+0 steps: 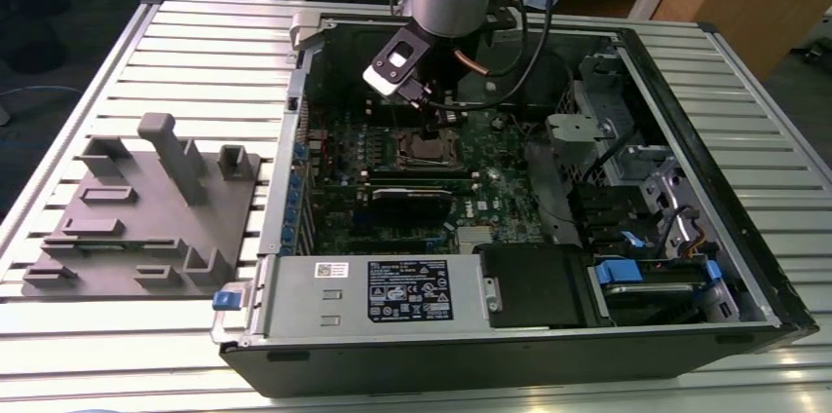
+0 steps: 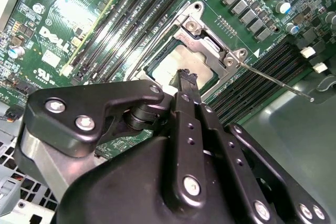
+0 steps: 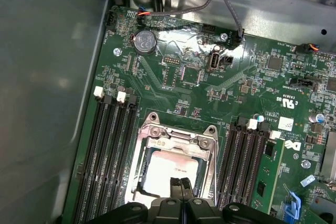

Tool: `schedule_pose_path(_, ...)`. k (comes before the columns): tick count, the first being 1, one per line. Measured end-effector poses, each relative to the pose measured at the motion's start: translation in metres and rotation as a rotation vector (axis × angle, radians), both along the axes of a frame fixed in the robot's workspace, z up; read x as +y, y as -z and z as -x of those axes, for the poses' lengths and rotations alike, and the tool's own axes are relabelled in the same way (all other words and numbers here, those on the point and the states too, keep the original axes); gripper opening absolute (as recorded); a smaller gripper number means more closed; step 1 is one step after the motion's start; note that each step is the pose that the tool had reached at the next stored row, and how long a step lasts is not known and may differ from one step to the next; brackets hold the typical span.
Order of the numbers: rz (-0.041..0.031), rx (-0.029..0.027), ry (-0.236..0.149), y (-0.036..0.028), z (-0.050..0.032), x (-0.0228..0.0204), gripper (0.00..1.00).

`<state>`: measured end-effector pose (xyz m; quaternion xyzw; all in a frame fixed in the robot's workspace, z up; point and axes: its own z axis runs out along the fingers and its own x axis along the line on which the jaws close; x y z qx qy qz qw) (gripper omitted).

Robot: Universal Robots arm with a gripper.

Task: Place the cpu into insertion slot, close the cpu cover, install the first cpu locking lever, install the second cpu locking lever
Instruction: 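Close the cpu cover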

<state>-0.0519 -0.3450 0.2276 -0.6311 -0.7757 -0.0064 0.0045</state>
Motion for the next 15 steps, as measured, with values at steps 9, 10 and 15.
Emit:
schedule_pose_path(9,0.0,0.0,0.0,0.0,0.0,0.0,0.11)
schedule_pose_path(10,0.0,0.0,0.0,0.0,0.0,0.0,0.11)
schedule_pose_path(15,0.0001,0.0,-0.033,0.0,0.0,0.0,0.11)
